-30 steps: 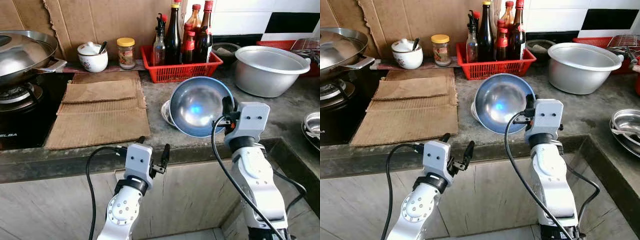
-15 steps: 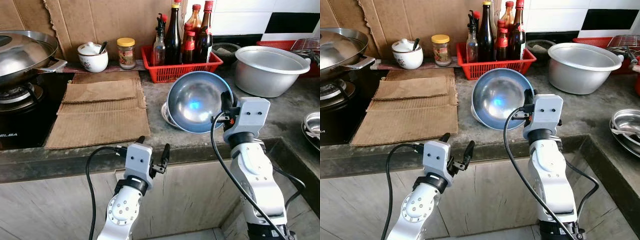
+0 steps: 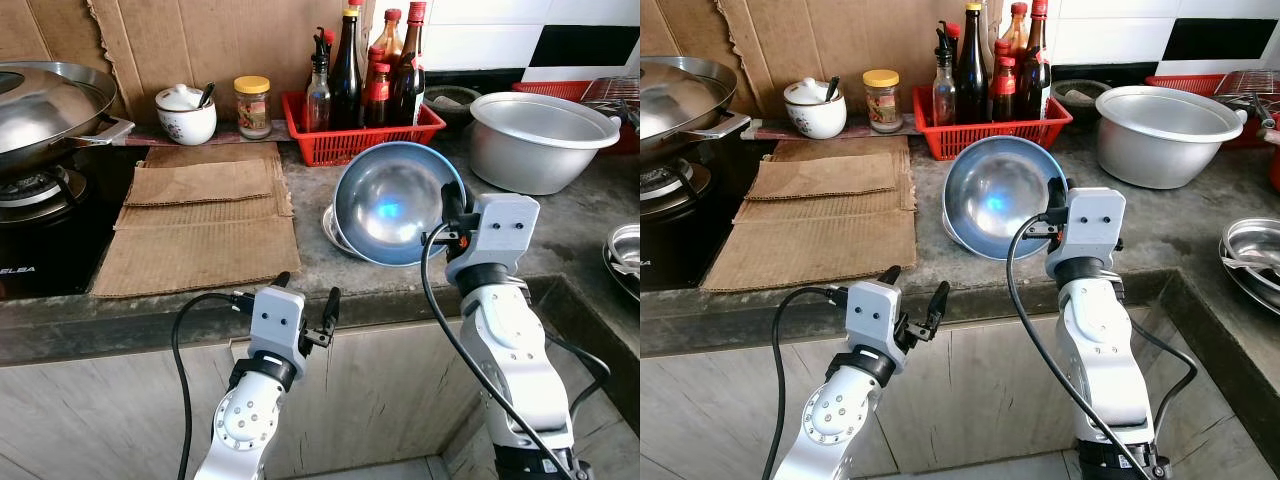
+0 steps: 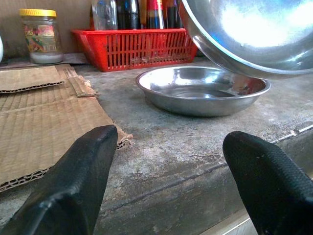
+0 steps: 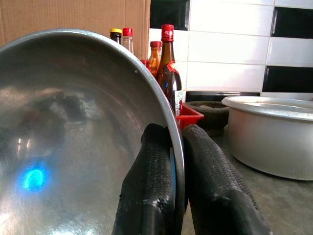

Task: Kitchen organization

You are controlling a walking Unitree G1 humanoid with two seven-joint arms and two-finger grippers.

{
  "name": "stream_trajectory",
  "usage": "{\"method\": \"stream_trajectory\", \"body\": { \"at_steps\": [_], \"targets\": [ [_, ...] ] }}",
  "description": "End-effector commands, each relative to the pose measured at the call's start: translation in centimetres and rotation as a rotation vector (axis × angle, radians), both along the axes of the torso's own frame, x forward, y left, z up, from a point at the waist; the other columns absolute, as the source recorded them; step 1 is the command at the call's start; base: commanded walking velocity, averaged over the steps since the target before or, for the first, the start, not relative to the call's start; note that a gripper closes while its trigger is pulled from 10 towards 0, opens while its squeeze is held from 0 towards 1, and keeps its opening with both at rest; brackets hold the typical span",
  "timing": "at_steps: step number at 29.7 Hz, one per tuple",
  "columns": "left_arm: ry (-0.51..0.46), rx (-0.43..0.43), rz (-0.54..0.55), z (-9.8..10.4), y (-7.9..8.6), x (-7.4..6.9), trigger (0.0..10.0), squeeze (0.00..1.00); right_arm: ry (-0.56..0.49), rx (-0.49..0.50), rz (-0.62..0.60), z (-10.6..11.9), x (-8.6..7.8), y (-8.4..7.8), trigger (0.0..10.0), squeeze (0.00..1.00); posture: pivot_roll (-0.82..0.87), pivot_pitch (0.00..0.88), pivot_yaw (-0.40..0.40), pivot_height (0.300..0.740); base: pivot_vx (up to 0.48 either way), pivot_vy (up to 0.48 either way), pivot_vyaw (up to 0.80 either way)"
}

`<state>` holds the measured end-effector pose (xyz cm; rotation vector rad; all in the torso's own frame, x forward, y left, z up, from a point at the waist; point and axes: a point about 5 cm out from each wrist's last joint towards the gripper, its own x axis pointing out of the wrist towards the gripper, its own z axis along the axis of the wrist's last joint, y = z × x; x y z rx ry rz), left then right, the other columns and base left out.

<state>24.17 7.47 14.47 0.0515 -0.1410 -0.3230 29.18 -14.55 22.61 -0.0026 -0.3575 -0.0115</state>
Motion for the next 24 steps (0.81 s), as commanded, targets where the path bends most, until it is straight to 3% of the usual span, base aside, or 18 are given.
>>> {"method": "stream_trajectory", "body": {
  "at_steps": [1, 24],
  "targets": [
    [-0.016, -0.014, -0.008, 0.39, -0.25, -0.13, 10.0, 0.00, -0.013, 0.005, 0.000, 0.56, 0.13, 0.05, 10.0, 0.00, 0.05, 0.021, -0.050, 0.740, 0.000, 0.000, 0.00],
    [-0.014, -0.015, -0.001, 0.38, -0.06, -0.19, 10.0, 0.00, -0.005, 0.014, 0.004, 0.44, 0.13, 0.28, 10.0, 0.00, 0.05, 0.033, -0.047, 0.740, 0.000, 0.000, 0.00]
  ]
}}
